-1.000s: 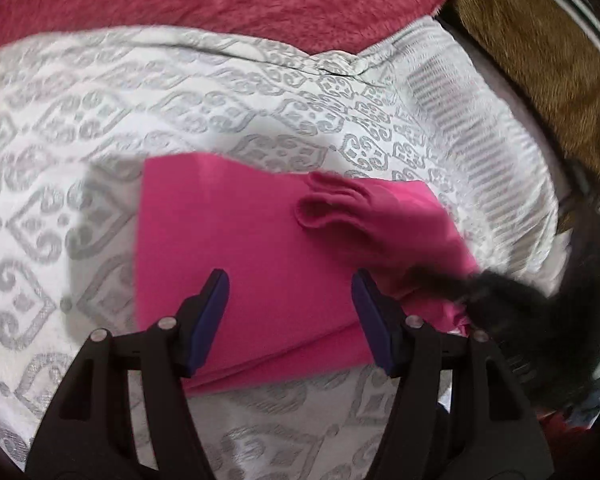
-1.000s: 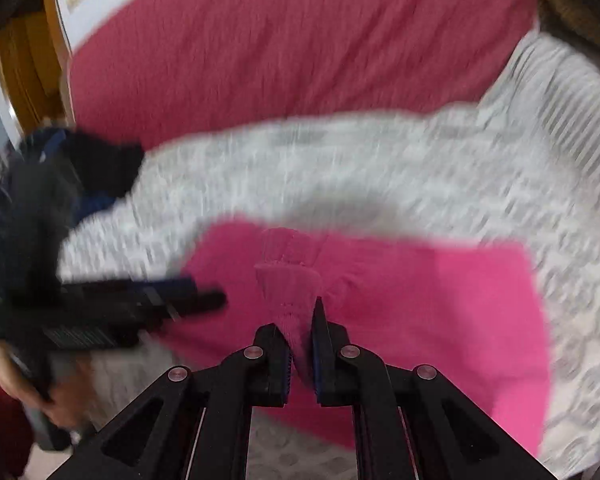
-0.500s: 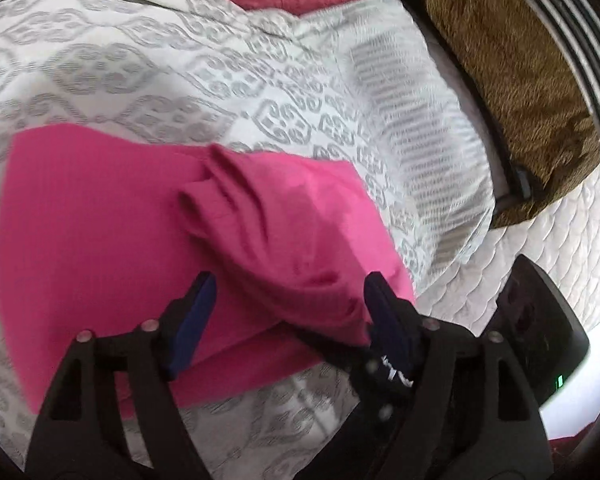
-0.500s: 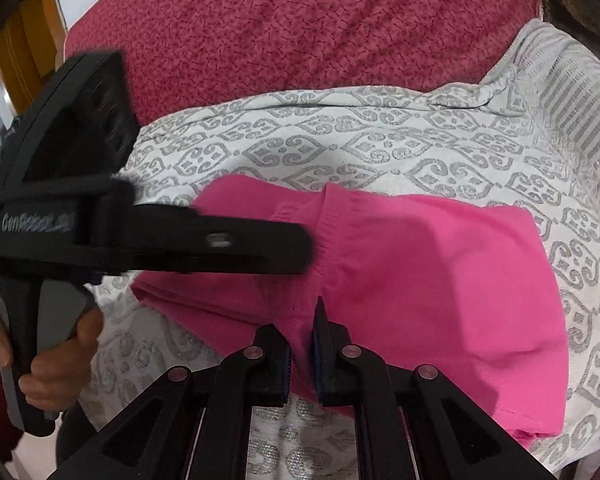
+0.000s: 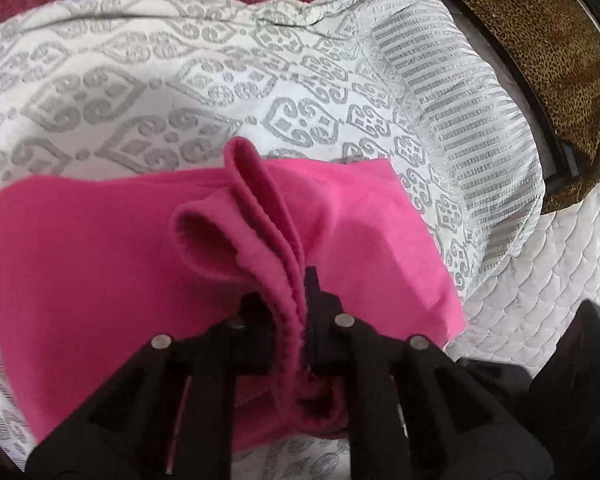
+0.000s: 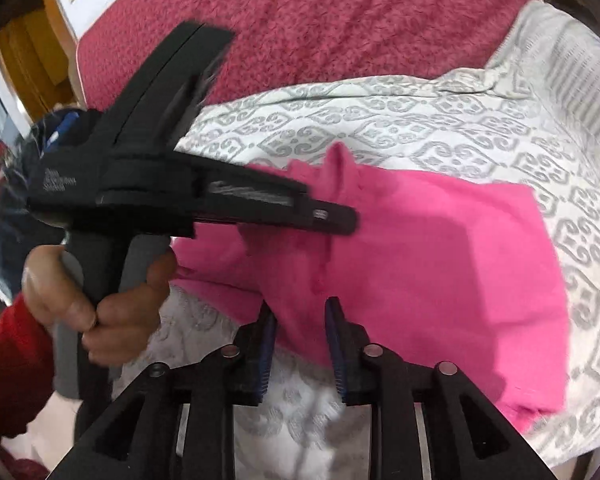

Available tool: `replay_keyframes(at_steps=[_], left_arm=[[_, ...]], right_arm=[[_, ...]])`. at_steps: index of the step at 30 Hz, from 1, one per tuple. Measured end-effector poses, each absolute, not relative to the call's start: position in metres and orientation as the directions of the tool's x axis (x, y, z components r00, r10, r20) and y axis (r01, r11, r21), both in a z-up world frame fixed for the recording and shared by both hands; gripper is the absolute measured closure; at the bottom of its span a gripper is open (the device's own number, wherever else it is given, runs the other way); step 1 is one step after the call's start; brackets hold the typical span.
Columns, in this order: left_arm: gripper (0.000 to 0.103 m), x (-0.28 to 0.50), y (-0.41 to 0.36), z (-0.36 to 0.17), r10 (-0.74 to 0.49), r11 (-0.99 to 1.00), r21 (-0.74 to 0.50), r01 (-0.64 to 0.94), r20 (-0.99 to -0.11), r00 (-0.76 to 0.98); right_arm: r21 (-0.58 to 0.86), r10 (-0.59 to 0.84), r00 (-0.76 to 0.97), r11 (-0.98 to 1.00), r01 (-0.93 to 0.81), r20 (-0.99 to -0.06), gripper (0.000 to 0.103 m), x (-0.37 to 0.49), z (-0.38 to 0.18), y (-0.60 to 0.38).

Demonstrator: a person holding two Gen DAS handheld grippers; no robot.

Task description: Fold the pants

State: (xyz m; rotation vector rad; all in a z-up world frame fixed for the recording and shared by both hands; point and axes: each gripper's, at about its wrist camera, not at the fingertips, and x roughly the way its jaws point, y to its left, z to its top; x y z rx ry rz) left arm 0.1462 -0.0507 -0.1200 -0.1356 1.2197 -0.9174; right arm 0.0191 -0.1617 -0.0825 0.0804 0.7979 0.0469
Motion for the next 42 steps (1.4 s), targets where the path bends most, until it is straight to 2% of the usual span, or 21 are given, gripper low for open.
replay_keyframes(at_steps=[1,3,5,9,13,18,24,26,28,31,36,40,42], left_arm=[[0.090,0.146,-0.050,-0.118,-0.663,0.651,-0.539,0.535,-0.747,0.055],[0.090,0.146,-0.049,-0.110,-0.646,0.661,-0.497,0.561,-0.758,0.089],[0.090,0.143,-0.048,-0.100,-0.612,0.678,-0.418,0.604,-0.777,0.149],[0.090,0.141,-0.033,-0.079,-0.563,0.698,-0.285,0.657,-0.786,0.257],[0.089,0.145,0.002,-0.067,-0.520,0.731,-0.203,0.651,-0.784,0.339],[0.089,0.154,0.025,-0.074,-0.509,0.751,-0.220,0.622,-0.794,0.333],[0.088,0.151,0.029,-0.082,-0.511,0.743,-0.217,0.633,-0.795,0.327],[0.083,0.154,0.032,-0.086,-0.499,0.749,-0.199,0.632,-0.797,0.340],[0.065,0.161,0.036,-0.098,-0.440,0.781,-0.154,0.605,-0.823,0.359],[0.063,0.167,0.053,-0.109,-0.383,0.830,-0.130,0.542,-0.840,0.385],[0.063,0.153,0.069,-0.104,-0.419,0.838,-0.183,0.514,-0.819,0.392],[0.063,0.134,0.065,-0.085,-0.543,0.778,-0.280,0.562,-0.750,0.379],[0.063,0.128,0.057,-0.088,-0.562,0.751,-0.288,0.594,-0.750,0.348]], right_arm=[[0.108,0.078,0.705,0.994,-0.002,-0.705,0.073,0.012,-0.078,-0.169],[0.135,0.079,0.724,0.991,0.021,-0.685,0.061,0.001,-0.069,-0.181],[0.122,0.016,0.755,0.989,0.084,-0.655,0.055,-0.011,-0.058,-0.195],[0.113,-0.106,0.771,0.968,0.225,-0.628,0.050,-0.022,-0.043,-0.226],[0.162,-0.165,0.727,0.920,0.357,-0.666,0.049,-0.017,-0.051,-0.255],[0.234,-0.115,0.686,0.889,0.394,-0.719,0.049,-0.002,-0.072,-0.266],[0.184,-0.097,0.647,0.917,0.353,-0.756,0.049,0.011,-0.082,-0.249],[0.180,-0.093,0.643,0.921,0.346,-0.760,0.049,0.014,-0.083,-0.248],[0.179,-0.090,0.636,0.921,0.346,-0.766,0.049,0.014,-0.087,-0.247],[0.181,-0.085,0.629,0.920,0.347,-0.773,0.049,0.013,-0.091,-0.248],[0.187,-0.079,0.621,0.917,0.352,-0.780,0.049,0.017,-0.094,-0.250],[0.181,-0.085,0.619,0.917,0.355,-0.781,0.049,0.018,-0.095,-0.248],[0.180,-0.084,0.618,0.919,0.351,-0.782,0.049,0.018,-0.095,-0.247]])
